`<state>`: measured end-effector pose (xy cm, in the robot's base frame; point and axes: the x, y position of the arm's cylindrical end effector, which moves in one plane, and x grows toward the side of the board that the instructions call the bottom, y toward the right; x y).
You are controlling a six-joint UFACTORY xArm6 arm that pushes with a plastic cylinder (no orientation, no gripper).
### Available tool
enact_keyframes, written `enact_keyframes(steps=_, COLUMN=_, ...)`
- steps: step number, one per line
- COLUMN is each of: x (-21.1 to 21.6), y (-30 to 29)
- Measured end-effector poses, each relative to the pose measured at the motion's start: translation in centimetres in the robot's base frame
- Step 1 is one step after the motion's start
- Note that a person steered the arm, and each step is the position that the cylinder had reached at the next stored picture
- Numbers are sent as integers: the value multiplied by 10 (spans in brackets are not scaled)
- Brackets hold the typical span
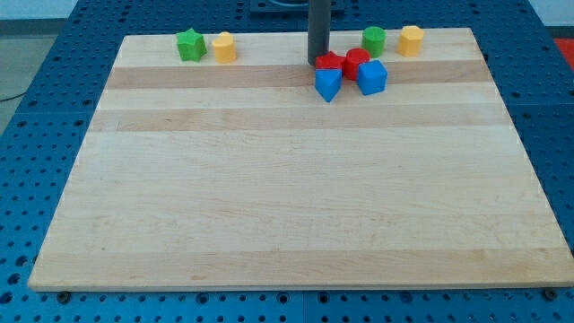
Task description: Push the green circle into the yellow hexagon
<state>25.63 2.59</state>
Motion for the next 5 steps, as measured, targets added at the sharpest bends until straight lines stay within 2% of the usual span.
enact_keyframes(steps=2, x=-41, y=-37)
enact_keyframes(steps=3, x=-51, y=-25)
enact_keyframes(steps=5, x=-40, y=0)
